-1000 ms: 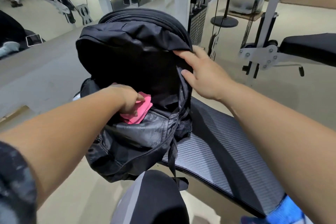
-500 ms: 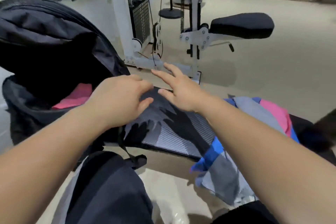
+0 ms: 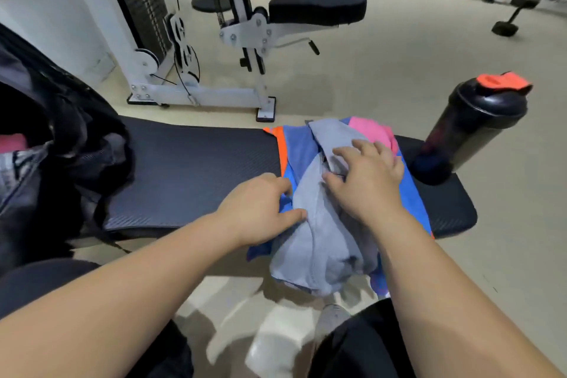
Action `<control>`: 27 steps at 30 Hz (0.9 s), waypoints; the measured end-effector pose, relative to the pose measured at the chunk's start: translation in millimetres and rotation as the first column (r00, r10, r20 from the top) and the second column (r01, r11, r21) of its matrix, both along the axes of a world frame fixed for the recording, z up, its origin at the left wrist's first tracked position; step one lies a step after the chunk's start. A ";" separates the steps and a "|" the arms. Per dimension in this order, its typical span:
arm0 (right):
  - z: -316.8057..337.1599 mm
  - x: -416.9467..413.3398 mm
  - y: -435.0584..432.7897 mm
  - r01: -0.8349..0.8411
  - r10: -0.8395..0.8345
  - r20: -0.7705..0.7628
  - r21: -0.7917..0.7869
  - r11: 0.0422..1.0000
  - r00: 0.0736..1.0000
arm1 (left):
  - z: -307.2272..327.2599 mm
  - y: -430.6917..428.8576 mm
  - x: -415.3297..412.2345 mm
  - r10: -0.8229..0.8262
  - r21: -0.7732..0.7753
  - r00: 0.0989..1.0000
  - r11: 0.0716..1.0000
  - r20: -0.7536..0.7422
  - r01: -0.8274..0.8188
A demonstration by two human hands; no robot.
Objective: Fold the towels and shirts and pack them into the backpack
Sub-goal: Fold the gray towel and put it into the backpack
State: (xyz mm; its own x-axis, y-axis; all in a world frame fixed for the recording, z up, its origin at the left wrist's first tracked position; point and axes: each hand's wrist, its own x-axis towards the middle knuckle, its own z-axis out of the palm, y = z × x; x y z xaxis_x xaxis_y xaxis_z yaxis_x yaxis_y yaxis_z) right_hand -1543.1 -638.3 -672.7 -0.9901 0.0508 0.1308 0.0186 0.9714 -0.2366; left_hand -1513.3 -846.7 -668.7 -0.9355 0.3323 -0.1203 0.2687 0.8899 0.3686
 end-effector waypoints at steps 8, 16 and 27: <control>-16.7 4.5 54.8 -0.013 0.043 0.091 -0.309 0.951 0.995 | -23.4 35.0 20.3 -0.042 -0.123 0.998 0.992 -0.046 0.036; -15.9 -1.9 43.5 0.051 -0.057 -0.029 -0.200 0.979 0.998 | -15.1 11.3 10.6 0.160 0.224 0.983 0.965 -0.088 -0.137; 11.1 18.5 23.8 -0.190 -0.070 -0.416 -0.552 0.812 0.907 | 39.4 -42.9 7.3 0.557 0.705 0.820 0.530 0.130 -0.472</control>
